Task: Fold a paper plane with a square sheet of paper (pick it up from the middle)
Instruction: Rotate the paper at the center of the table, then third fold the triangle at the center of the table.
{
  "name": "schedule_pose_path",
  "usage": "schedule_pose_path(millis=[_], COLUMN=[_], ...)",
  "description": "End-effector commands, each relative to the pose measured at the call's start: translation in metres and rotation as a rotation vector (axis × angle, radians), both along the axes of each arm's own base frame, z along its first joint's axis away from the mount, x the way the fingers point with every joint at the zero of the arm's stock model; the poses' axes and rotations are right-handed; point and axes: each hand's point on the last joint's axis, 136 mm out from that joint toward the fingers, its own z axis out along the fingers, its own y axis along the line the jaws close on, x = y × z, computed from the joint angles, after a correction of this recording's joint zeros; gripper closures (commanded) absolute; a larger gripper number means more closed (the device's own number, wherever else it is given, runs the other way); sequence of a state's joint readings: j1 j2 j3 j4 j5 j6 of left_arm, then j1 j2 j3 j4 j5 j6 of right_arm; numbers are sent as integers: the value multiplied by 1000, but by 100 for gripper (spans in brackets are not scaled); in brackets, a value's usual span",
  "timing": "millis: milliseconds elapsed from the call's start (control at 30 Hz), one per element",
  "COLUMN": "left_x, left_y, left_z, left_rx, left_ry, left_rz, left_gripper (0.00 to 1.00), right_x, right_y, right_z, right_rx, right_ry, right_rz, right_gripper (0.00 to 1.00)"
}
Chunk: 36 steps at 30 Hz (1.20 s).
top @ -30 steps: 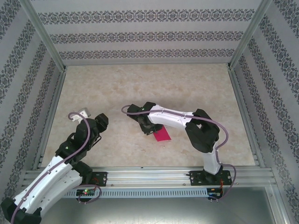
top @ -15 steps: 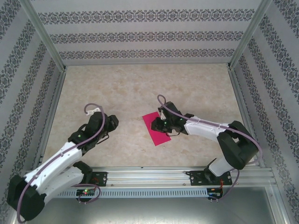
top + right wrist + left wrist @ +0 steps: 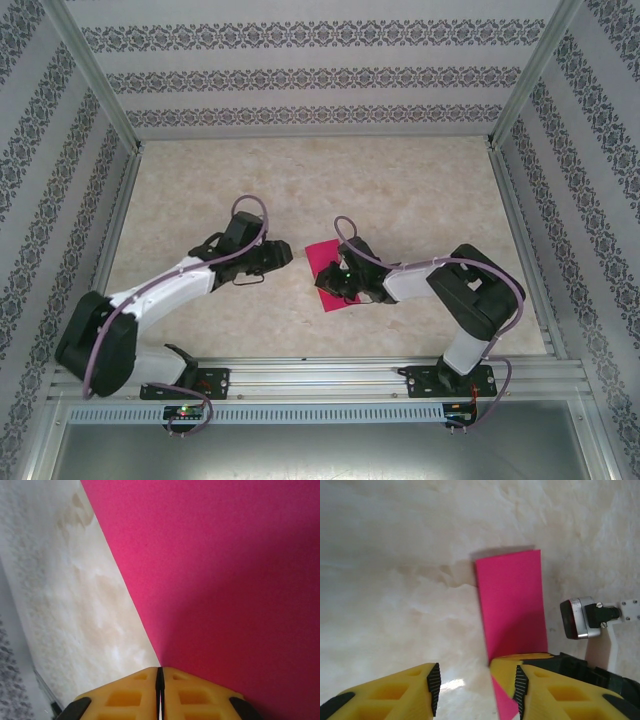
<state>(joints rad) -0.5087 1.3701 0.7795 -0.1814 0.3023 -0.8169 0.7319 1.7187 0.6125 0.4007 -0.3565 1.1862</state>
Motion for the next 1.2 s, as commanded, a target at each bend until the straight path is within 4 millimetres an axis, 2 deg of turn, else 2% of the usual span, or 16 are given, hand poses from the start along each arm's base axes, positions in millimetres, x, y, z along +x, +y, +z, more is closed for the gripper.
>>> schedule_pose_path(millis=[0, 67, 167, 300, 400, 500, 567, 667, 733, 833, 933, 1167], left_x=[15, 23, 33, 41, 43, 44, 45, 45, 46, 46, 43, 36], left_y=[-33, -44, -56, -64, -69, -72, -72, -71, -68, -66, -63, -56], left_z=[6, -1, -13, -25, -35, -44, -52, -62, -67, -74, -85, -98], left_rx=[-90, -102, -101, -89, -89, -86, -75, -57, -41, -19, 6, 35], left_ry=[4, 36, 81, 114, 135, 148, 165, 181, 185, 197, 218, 241], left_rz=[-105, -117, -131, -144, -159, -165, -164, -161, -154, -155, -154, -149], left_gripper=[58, 60, 64, 69, 71, 72, 73, 74, 74, 74, 76, 77], right_x=[-11, -10, -5, -6, -12, -18, -20, -24, -26, -29, -30, -31], right_y=[-15, -1, 18, 12, -9, -44, -67, -88, -95, -101, -93, -77], right_z=[-36, -27, 3, 35, 43, 37, 36, 37, 40, 41, 44, 33], right_rx=[-51, 17, 133, 140, 35, -117, -175, -198, -195, -195, -151, -107], right_ry=[86, 41, -37, -126, -159, -160, -159, -151, -163, -162, -153, -95], right_rz=[-196, -209, -141, -81, -53, -51, -62, -67, -69, -50, 5, 51], right_gripper=[87, 86, 82, 79, 76, 74, 69, 66, 59, 53, 52, 52])
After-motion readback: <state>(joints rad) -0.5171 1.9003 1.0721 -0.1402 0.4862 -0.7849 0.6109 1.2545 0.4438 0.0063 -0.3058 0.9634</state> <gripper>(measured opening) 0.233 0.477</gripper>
